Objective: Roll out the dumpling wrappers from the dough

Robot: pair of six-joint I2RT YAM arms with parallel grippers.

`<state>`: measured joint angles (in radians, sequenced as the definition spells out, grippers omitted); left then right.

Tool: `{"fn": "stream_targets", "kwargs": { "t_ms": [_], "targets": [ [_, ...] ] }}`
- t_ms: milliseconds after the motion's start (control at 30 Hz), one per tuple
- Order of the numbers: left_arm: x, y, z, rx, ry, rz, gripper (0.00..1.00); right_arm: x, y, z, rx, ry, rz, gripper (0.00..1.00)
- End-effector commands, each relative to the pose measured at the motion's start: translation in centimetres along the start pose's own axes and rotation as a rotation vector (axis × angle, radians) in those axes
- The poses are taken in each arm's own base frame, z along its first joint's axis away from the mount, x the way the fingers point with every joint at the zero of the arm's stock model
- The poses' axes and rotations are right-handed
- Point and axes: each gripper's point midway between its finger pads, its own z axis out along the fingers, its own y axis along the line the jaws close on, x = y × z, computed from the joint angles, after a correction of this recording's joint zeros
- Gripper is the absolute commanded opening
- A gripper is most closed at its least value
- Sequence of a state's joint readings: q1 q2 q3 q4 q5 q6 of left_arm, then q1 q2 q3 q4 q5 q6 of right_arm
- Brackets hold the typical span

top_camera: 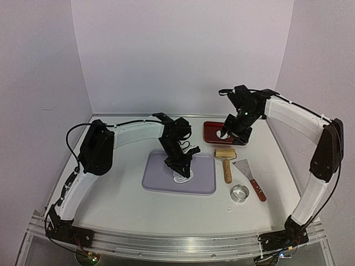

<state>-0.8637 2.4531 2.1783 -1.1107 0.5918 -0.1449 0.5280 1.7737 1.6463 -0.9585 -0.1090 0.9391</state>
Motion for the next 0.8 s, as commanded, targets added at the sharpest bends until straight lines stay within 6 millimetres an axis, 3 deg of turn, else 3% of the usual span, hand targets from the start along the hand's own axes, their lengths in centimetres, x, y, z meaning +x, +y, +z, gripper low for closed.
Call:
{"fn": "stream_targets", "kwargs": {
  "t_ms": [0, 300, 500, 767],
  "targets": [
    [-0.1, -2.0, -0.3, -0.014, -0.006, 0.111, 0.12, -0.9, 1.4, 0.6, -0.020, -0.007, 0.020, 0.53],
    [1.2, -4.0, 1.1, -0.046, 0.053, 0.266, 0.16, -0.5, 2.4, 3.1, -0.020, 0.062, -0.002, 0.53],
    [1.7, -3.4, 2.1, -0.067, 0.083, 0.273, 0.21, -0.5, 3.2, 4.0, -0.032, 0.089, -0.014, 0.53],
    [0.4, -3.6, 1.0, -0.109, 0.015, 0.264, 0.44, 0.1, 3.1, 4.9, -0.029, 0.121, -0.028, 0.52]
  ]
}}
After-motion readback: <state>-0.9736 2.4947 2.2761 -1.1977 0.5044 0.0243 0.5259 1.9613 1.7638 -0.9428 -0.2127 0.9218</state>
